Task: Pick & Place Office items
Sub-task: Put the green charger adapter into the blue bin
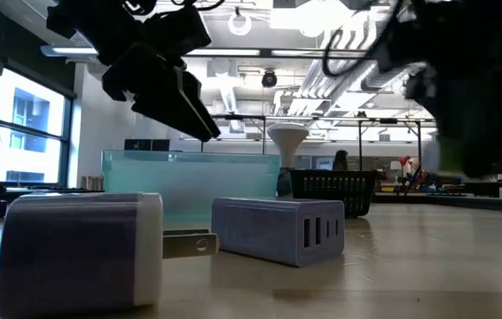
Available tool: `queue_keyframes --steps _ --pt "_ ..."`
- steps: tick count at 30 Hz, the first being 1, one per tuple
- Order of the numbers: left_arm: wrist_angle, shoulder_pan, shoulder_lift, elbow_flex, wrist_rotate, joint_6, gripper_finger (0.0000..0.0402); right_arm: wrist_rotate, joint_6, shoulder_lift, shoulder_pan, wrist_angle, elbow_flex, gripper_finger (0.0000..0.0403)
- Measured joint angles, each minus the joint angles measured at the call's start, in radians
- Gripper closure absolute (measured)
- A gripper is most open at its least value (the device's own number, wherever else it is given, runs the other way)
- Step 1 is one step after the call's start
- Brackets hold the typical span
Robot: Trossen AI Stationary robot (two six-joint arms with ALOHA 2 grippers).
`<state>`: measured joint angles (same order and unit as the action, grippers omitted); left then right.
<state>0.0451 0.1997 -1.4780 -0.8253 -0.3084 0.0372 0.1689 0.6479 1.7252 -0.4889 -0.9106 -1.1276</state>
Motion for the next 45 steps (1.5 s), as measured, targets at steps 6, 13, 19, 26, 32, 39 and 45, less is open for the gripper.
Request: queue_keyframes --steps 6,13,19,26,32,39,45 --pt "-0.063 0.000 0.000 0.000 0.001 -0.028 0.0098 0.119 -0.145 -0.002 0.037 -0.053 -0.113 0.0275" --pt "-0.147 0.000 0.000 0.000 0.003 -0.119 0.0098 0.213 -0.331 -0.003 0.083 0.024 -0.194 0.0281" --pt "-0.184 0.025 0.000 0.000 0.000 0.023 0.0098 0.223 -0.438 -0.003 0.115 0.160 -0.200 0.0276" --pt "-0.259 0.094 0.000 0.000 -0.004 0.246 0.0098 0.223 -0.478 -0.003 0.150 0.232 -0.200 0.0279" --pt "-0.397 0.120 -0.006 0.000 -0.079 0.298 0.0098 0.223 -0.520 -0.003 0.170 0.277 -0.200 0.0277" --pt "-0.423 0.107 -0.007 0.000 -0.116 0.165 0.0098 0.255 -0.550 -0.003 0.178 0.325 -0.200 0.0275" --pt "-0.461 0.096 -0.017 0.000 -0.117 0.122 0.0098 0.262 -0.583 -0.003 0.178 0.363 -0.200 0.0277"
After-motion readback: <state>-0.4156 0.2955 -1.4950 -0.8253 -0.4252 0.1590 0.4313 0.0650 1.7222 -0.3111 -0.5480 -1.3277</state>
